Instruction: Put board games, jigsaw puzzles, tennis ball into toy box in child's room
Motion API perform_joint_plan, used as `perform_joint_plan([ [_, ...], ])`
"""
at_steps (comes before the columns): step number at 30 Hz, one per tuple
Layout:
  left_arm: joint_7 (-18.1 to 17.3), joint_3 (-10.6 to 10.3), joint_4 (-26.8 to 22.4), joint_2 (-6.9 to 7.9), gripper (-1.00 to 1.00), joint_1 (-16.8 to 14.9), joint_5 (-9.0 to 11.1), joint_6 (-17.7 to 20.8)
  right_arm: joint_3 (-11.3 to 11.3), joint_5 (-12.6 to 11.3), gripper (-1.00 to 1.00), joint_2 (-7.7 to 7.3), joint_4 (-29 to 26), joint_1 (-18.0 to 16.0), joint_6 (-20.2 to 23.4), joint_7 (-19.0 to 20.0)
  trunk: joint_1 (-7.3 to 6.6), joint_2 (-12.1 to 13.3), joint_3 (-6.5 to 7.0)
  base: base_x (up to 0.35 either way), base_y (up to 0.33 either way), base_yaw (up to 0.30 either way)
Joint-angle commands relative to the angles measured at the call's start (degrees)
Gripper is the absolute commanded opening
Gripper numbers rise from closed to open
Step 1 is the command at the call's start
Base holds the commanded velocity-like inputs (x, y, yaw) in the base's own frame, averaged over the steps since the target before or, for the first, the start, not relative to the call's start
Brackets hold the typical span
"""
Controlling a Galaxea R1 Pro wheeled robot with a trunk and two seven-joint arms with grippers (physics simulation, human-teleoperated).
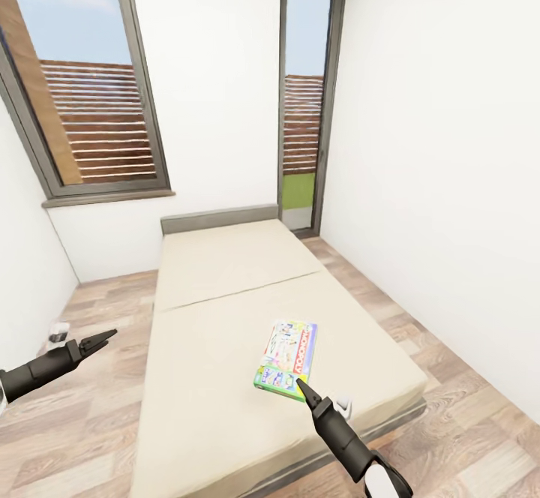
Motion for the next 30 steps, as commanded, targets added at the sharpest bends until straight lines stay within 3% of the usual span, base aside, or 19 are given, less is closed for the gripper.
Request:
perform_joint_plan([
  [1, -0.18, 0.07, 0.01, 0.01, 1.00, -0.03, 0.08, 0.57, -0.17, -0.39, -1.00, 0.07, 0.02, -0.05, 0.47, 0.14, -0.22, 0.37, 0.18, 0.000, 0.000, -0.221],
  [14, -0.06, -0.02, -0.01, -0.03, 1.00, -0.03, -0.07, 0.43, -0.25, -0.43, -1.00, -0.04, 0.02, -0.05, 0.42, 0.19, -3.08, 5.58, 3.39, 0.000, 0.000, -0.201],
  [30, 0.08, 0.00, 0.00, -0.11, 1.00, -0.03, -0.27, 0.41, -0.26, -0.52, -1.00, -0.43, 0.02, -0.05, 0.40, 0.23, -6.59, 12.00, 6.33, 0.000, 0.000, -0.013],
])
